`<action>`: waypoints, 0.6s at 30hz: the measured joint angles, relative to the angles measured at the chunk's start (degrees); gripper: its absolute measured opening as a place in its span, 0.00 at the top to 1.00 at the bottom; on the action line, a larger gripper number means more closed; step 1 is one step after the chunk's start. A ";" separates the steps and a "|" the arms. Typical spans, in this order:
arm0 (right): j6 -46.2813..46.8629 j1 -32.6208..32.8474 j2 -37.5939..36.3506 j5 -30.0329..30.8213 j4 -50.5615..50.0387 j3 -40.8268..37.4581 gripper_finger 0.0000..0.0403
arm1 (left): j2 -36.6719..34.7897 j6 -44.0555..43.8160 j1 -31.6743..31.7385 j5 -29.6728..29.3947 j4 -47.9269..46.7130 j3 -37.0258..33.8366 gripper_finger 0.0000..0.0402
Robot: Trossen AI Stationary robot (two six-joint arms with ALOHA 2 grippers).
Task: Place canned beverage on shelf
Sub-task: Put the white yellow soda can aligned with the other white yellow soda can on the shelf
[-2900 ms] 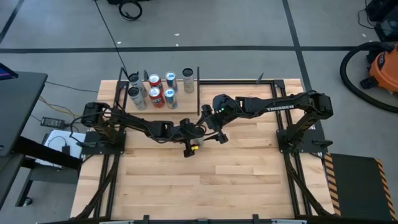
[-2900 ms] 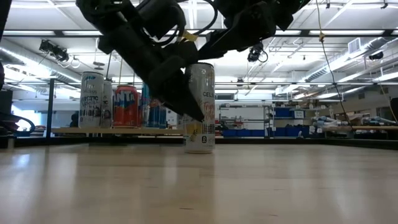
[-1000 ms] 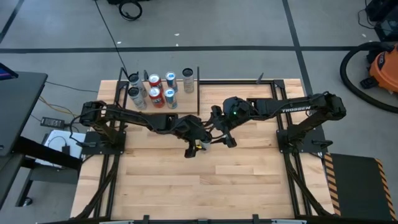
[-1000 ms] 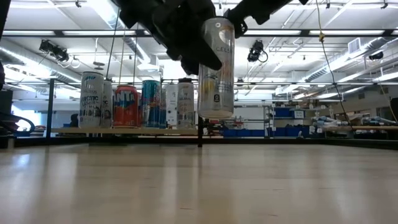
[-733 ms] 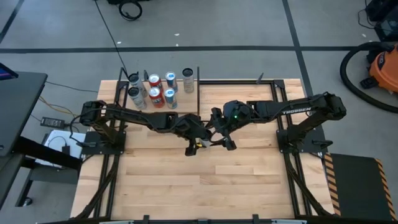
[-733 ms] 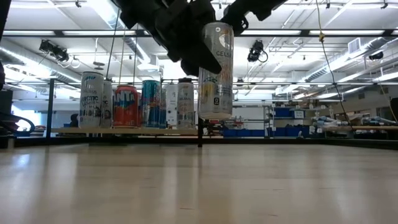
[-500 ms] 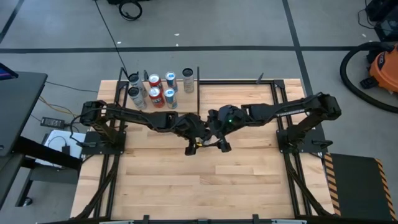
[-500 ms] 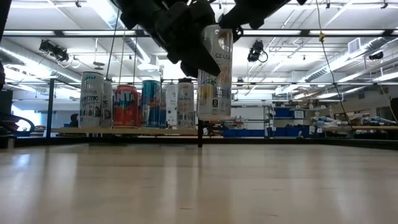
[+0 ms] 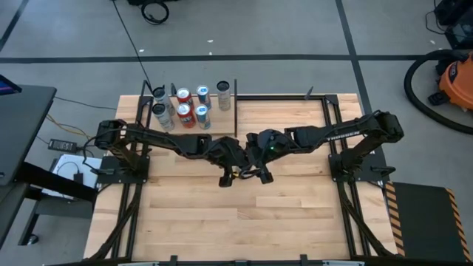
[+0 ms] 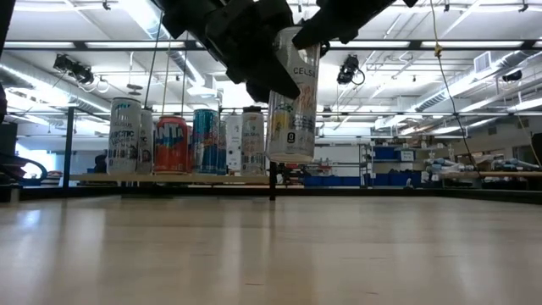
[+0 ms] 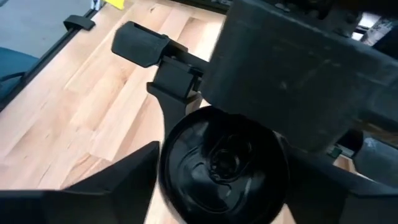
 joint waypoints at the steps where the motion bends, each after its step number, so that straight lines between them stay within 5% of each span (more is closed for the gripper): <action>1: -0.02 0.08 0.06 0.24 -0.04 0.00 0.27 | 0.00 -0.01 -0.02 0.01 -0.15 0.00 0.36; 4: 0.18 0.24 0.09 1.10 -0.26 0.02 0.35 | 0.00 0.13 -0.02 -0.01 -0.27 0.00 0.36; 18: 2.40 1.18 -0.05 4.44 -1.87 0.02 0.35 | -0.26 -1.33 0.24 -0.94 -2.87 0.32 0.21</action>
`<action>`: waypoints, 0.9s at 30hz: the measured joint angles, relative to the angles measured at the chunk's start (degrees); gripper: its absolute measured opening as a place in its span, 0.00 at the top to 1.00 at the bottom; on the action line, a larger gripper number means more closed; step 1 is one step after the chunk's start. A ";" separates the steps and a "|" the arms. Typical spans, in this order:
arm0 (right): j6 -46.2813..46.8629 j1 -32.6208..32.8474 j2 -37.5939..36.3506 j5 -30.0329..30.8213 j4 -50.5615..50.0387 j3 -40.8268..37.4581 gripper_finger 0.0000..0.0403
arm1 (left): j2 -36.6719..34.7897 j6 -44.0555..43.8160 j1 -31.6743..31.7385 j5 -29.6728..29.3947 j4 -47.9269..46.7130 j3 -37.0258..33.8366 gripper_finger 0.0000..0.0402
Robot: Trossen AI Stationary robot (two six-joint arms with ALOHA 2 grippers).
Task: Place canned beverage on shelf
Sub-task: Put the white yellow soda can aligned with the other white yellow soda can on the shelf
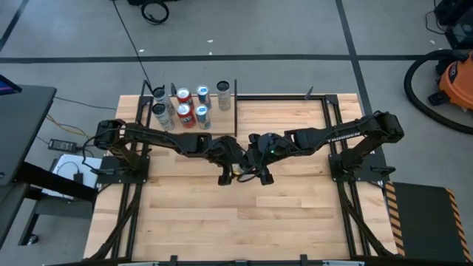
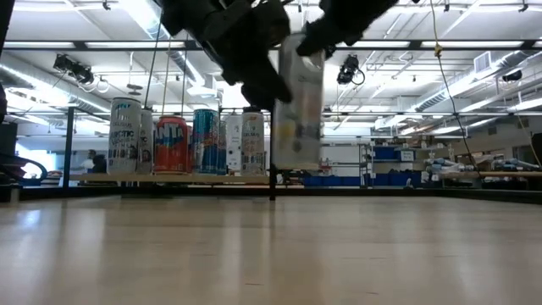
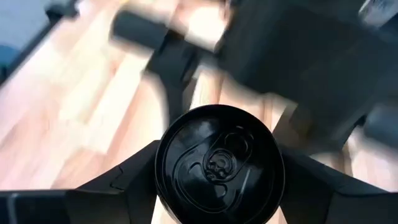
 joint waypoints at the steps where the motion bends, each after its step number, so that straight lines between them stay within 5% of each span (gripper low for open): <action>1: 0.00 0.01 0.00 0.40 -0.92 -0.07 0.35 | -0.38 -0.37 0.25 -0.51 -2.98 0.77 0.21; 10: -2.46 -2.76 -0.70 3.56 2.47 -0.17 0.35 | -5.02 -1.55 2.41 -3.45 -27.10 11.66 0.20; 27: -9.90 -16.33 -0.74 1.31 26.75 -0.04 0.35 | -23.12 2.63 6.36 -2.93 -32.14 16.27 0.20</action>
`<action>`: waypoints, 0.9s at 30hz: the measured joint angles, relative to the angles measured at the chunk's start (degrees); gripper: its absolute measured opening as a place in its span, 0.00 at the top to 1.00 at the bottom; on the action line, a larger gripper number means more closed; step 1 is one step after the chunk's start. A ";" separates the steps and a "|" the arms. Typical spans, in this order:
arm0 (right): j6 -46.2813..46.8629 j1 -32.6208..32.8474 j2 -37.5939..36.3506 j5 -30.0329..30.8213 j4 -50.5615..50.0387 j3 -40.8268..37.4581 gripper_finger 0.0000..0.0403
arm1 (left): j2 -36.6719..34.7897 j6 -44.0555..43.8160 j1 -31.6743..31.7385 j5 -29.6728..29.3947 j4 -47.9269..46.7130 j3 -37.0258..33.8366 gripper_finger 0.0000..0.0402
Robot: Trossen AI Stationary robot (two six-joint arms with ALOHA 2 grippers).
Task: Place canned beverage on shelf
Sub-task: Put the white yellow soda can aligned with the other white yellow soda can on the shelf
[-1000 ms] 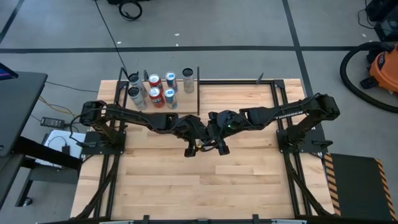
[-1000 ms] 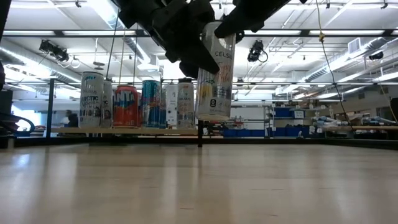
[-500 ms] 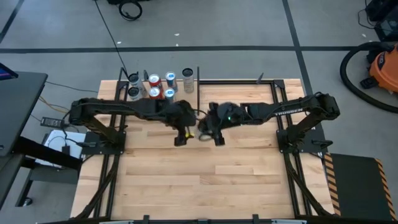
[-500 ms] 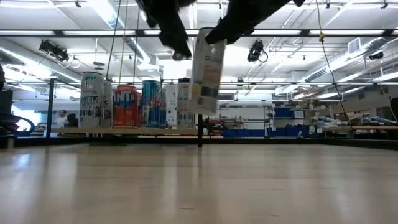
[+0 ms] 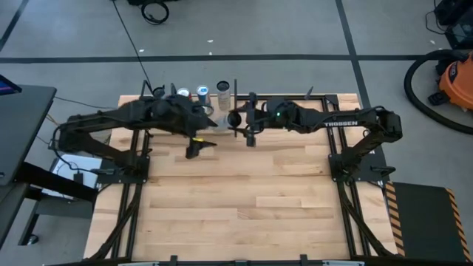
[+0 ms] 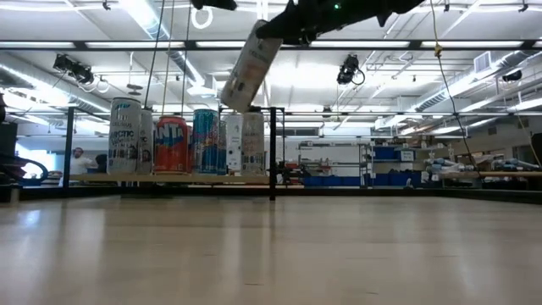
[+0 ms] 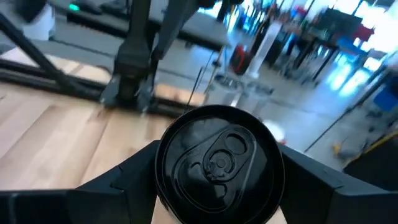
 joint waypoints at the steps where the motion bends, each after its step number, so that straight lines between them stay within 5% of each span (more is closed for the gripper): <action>1: -0.78 -0.68 -0.01 -0.21 0.94 0.02 0.35 | -0.85 -0.04 0.45 -0.01 -0.76 -0.01 0.20; 14: 1.74 -9.75 1.50 -4.22 5.18 1.49 0.34 | -4.38 -0.27 2.01 0.07 -5.52 -0.03 0.20; 27: 1.79 -10.49 12.15 -6.48 -19.10 19.52 0.34 | -4.33 -1.56 1.99 0.00 -9.00 -0.05 0.20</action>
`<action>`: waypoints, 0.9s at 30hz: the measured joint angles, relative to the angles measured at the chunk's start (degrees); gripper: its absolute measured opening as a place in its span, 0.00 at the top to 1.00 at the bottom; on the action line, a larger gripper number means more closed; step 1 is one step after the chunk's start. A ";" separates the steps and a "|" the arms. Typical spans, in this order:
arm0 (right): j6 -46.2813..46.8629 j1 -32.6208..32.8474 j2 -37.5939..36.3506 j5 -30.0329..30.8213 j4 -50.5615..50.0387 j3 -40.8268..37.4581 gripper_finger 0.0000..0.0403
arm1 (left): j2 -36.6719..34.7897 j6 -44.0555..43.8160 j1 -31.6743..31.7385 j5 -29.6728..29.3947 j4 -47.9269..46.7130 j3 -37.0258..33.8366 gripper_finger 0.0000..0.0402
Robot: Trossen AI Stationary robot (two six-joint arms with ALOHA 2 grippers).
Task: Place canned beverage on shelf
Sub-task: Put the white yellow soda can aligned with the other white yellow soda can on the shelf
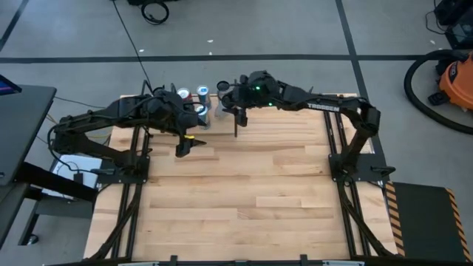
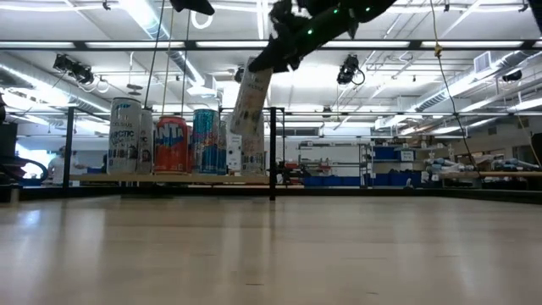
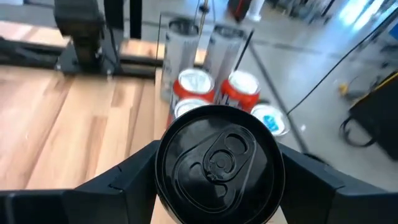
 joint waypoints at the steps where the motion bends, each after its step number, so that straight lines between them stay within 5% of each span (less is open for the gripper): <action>1: 0.08 -0.23 1.23 -0.27 -1.03 1.08 0.34 | 0.00 0.00 -0.01 0.00 0.03 0.00 0.20; 13: 0.14 -0.93 12.95 -0.77 -13.93 14.93 0.34 | 0.00 -1.46 -0.02 -0.02 -1.28 -0.02 0.20; 27: -0.14 -1.79 15.17 -0.98 -16.95 15.12 0.33 | 0.03 -1.49 -0.04 -0.03 -1.74 -0.04 0.20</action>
